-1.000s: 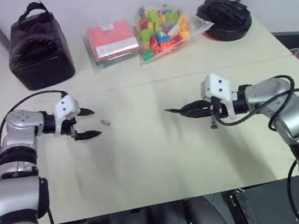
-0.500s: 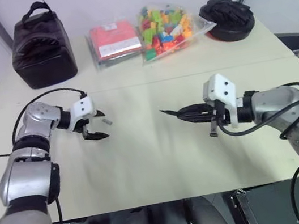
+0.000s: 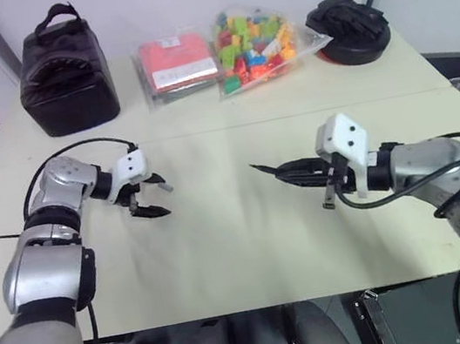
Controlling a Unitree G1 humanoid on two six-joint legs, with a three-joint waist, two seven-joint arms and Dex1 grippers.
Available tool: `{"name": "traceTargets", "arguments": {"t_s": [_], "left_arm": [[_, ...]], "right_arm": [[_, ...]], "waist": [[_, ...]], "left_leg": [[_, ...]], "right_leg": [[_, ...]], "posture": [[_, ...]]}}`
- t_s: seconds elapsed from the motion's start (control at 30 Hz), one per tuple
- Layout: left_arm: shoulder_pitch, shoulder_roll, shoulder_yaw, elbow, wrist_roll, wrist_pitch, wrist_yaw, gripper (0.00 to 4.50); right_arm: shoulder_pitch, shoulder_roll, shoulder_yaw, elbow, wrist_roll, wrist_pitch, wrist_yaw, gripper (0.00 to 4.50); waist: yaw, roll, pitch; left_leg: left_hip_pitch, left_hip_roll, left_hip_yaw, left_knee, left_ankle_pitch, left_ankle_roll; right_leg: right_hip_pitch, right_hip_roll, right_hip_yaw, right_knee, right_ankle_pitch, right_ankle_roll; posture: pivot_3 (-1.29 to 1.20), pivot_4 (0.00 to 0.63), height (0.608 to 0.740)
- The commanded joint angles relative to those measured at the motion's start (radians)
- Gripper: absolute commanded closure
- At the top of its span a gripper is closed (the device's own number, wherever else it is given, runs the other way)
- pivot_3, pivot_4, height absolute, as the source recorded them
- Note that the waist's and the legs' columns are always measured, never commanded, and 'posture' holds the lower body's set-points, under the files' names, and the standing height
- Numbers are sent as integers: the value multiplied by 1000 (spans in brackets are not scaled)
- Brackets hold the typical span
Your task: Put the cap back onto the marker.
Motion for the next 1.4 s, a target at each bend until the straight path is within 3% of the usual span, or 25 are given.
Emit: {"name": "traceTargets", "arguments": {"t_s": [0.03,0.17,1.0,1.1,1.17,1.2,1.4], "left_arm": [[-5,5,10,-7,2,1,-13,547],[-3,4,13,-8,0,5,-5,2361],[32,-55,42,-11,-14,31,58,2361],[31,-55,40,-11,-12,36,58,3221],[31,-55,40,-11,-10,36,60,4227],[31,-55,40,-10,-10,37,61,4481],[32,-50,44,-14,-10,29,89,4481]], "right_arm": [[-14,6,4,4,-1,-26,-12,4500],[-14,-1,7,16,1,-38,-13,4500],[-1,-8,18,39,-8,-68,-31,4500],[3,-10,11,35,-8,-66,-34,4500],[6,-11,9,35,-9,-66,-34,4500],[7,-11,8,36,-9,-66,-34,4500],[9,-23,13,53,-32,-92,-26,4500]], "waist": [[0,0,0],[0,0,0],[8,0,0],[7,0,0],[5,0,0],[4,0,0],[5,0,0]], "left_leg": [[0,0,0,0,0,0],[0,0,0,0,0,0],[0,0,-1,1,0,0],[0,0,-1,1,0,0],[0,0,-1,1,0,0],[0,0,0,1,0,0],[0,0,0,1,0,0]], "right_leg": [[0,0,0,0,0,0],[0,0,0,0,0,0],[1,-1,0,1,0,0],[1,-1,0,1,0,0],[1,-1,0,1,0,0],[1,-1,0,1,0,0],[1,-1,0,1,0,0]], "posture": [[0,150,740],[0,150,740],[0,150,740],[0,150,740],[0,150,740],[0,150,740],[0,150,740]]}}
